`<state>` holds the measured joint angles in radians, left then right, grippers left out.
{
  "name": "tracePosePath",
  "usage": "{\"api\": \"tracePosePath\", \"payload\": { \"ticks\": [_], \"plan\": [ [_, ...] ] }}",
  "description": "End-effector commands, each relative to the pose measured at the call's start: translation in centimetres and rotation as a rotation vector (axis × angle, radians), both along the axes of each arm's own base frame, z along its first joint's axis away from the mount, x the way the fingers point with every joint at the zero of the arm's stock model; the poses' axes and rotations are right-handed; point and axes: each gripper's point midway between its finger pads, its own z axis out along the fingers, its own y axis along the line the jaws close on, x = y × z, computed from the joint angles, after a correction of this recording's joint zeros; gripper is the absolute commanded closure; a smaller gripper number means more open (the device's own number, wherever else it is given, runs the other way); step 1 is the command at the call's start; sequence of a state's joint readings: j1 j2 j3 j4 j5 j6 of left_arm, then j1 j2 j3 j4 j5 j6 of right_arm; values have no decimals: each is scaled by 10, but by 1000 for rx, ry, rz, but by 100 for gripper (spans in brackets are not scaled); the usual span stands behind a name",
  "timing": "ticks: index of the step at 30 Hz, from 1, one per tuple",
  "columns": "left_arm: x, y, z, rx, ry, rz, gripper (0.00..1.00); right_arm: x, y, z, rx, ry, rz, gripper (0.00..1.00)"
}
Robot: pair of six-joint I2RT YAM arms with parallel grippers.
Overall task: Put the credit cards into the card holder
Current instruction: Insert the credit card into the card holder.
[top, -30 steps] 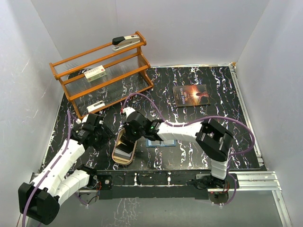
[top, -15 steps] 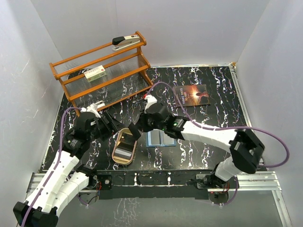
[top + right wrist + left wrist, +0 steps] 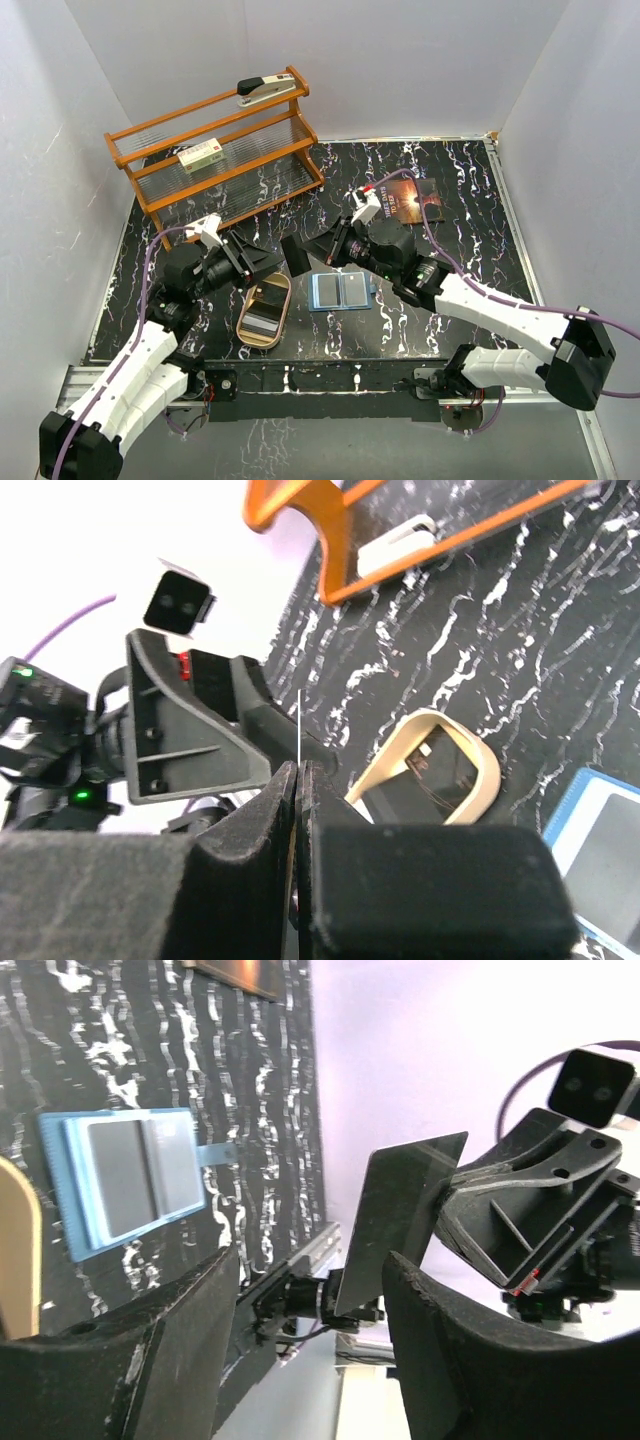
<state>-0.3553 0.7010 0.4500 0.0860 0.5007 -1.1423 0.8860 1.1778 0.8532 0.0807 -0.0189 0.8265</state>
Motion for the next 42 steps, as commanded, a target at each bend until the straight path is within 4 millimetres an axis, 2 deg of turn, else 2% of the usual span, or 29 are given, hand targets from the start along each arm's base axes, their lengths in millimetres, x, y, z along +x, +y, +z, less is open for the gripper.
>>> {"api": "tracePosePath", "payload": {
  "ticks": [1, 7, 9, 11, 16, 17, 23, 26, 29, 33, 38, 42],
  "plan": [
    [-6, -16, 49, -174, -131, -109, 45, -2, -2, 42, 163, -39, -14, 100],
    [-8, -21, 57, -231, -166, -149, 51, -5, 0, 44, 187, -19, -2, 100],
    [-7, -21, 57, -248, -164, -148, 56, -6, 0, 45, 193, -15, 1, 100],
    [-7, -21, 56, -255, -162, -148, 66, -6, 0, 45, 194, -14, 3, 100],
    [-4, -21, 49, -256, -147, -135, 97, -5, 0, 38, 169, -4, 1, 100],
    [-4, -21, 48, -248, -149, -132, 100, -6, 0, 36, 166, -2, 3, 100],
    [-2, -18, 40, -181, -153, -117, 100, -7, -6, 23, 113, 22, -10, 82],
    [0, -17, 30, -112, -140, -122, 100, -7, -15, 15, 42, 7, -32, 69],
    [3, -14, 16, -11, -109, -116, 100, -5, -33, -5, -109, -1, -71, 56],
    [8, -12, 8, 50, -95, -111, 100, -6, -61, -26, -287, 3, -118, 52],
    [17, -18, 1, 81, -65, -148, 100, 0, -97, -48, -487, -5, -208, 52],
    [25, -23, -3, 111, -33, -158, 100, 6, -113, -60, -587, -8, -232, 54]
  ]
}}
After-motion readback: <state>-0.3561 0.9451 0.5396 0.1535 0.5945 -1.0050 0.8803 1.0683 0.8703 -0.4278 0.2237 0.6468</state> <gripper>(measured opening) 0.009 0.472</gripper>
